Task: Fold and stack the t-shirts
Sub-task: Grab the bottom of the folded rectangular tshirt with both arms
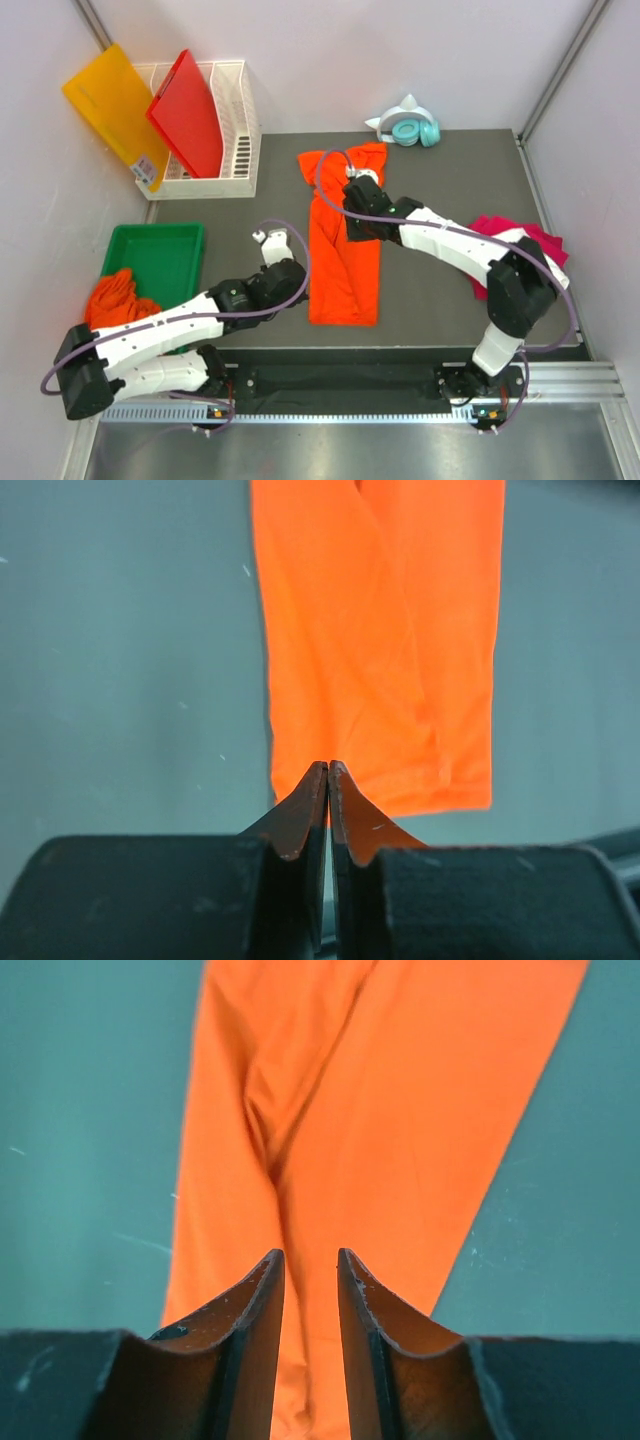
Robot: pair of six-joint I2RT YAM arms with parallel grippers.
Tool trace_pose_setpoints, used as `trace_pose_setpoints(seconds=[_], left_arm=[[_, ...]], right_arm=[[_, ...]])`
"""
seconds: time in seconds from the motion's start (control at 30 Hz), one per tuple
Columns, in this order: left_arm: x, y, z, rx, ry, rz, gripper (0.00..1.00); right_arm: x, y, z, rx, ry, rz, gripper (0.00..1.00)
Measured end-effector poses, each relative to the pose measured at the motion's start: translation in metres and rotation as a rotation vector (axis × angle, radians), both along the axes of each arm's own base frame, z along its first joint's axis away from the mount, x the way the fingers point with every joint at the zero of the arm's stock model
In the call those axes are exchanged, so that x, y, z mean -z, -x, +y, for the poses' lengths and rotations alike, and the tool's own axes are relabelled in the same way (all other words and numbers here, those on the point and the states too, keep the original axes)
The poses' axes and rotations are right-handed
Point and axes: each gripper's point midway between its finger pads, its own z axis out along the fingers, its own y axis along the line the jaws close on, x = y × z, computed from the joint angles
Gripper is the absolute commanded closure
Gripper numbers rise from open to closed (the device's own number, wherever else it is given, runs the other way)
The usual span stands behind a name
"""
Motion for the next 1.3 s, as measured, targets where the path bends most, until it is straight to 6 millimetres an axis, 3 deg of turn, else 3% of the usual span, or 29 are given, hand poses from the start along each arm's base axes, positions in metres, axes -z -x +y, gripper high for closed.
trace_pose_setpoints(seconds=[0.17,0.27,0.47,0.57,0.7,0.93,1.1,1.3], left_arm=[[-0.016,-0.008,0.013,-0.053,0.004,-0.068,0.85],[-0.017,-0.009,0.012,-0.044,0.004,-0.081,0.84],[0.018,-0.005,0.005,0.034,-0.1,-0.028,0.85],[0.039,-0.002,0.006,0.058,-0.166,0.022,0.85],[0.04,-0.001,0.007,0.063,-0.176,0.026,0.84],[0.016,-0.004,0.01,0.039,-0.118,-0.036,0.82],[0.007,-0.004,0.01,0.031,-0.086,-0.05,0.82],[0.01,-0.002,0.012,0.017,-0.083,-0.033,0.82]], right_arm=[[0.045,0.003,-0.001,-0.031,0.071,0.095,0.7],[0.058,0.002,-0.002,-0.039,0.097,0.132,0.69],[0.039,-0.015,0.009,-0.041,0.066,0.092,0.69],[0.038,-0.014,0.01,-0.047,0.05,0.088,0.67],[0.053,0.021,-0.011,-0.064,0.07,0.135,0.58],[0.061,0.075,-0.032,-0.099,0.08,0.159,0.4],[0.064,0.097,-0.032,-0.124,0.089,0.152,0.37],[0.067,0.123,-0.013,-0.186,0.089,0.145,0.39]])
